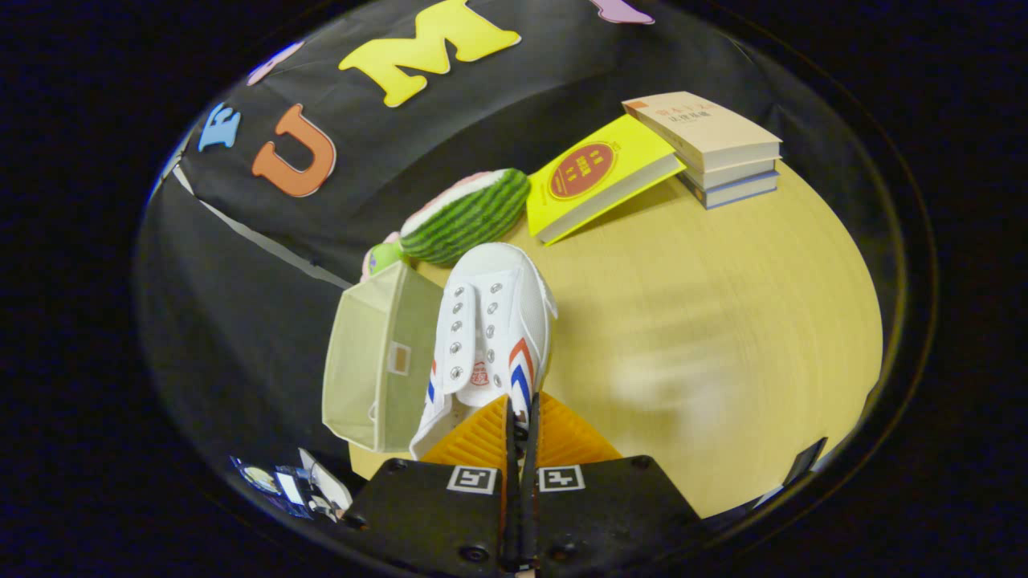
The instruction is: Open the storage box then place both shoes into the box .Put the left shoe in first, then the right shoe, with the right side of both shoes facing outward in a uniform manner.
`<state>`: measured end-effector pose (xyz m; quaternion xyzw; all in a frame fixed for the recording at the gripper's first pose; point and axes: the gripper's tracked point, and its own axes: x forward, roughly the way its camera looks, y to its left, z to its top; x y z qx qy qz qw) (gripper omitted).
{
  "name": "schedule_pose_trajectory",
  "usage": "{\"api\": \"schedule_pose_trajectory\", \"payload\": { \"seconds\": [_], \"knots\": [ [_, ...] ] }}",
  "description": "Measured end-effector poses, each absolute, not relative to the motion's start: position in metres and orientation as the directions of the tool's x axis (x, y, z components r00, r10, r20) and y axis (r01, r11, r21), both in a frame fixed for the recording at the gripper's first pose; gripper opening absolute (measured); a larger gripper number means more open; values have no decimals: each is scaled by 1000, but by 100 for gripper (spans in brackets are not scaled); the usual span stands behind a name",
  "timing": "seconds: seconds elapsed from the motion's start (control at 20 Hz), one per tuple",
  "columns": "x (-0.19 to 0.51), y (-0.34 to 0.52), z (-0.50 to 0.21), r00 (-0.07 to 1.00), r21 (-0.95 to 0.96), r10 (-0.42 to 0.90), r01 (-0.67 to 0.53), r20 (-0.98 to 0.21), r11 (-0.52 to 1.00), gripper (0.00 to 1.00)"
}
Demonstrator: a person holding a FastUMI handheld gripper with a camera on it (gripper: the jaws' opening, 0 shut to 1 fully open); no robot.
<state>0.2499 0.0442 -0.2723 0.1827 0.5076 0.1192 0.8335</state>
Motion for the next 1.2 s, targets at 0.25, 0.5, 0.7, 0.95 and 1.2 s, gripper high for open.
{"api": "schedule_pose_trajectory", "payload": {
  "seconds": [0.25, 0.5, 0.7, 0.95, 1.2],
  "knots": [
    [251, 113, -247, 487, 446, 400, -26, -776, 895, 5],
    [255, 180, -247, 514, 475, 431, -50, -742, 878, 6],
    [258, 218, -268, 528, 481, 418, -21, -739, 877, 6],
    [262, 223, -291, 598, 417, 340, -10, -726, 909, 6],
    [263, 229, -296, 642, 414, 330, -22, -692, 910, 6]
  ]
}}
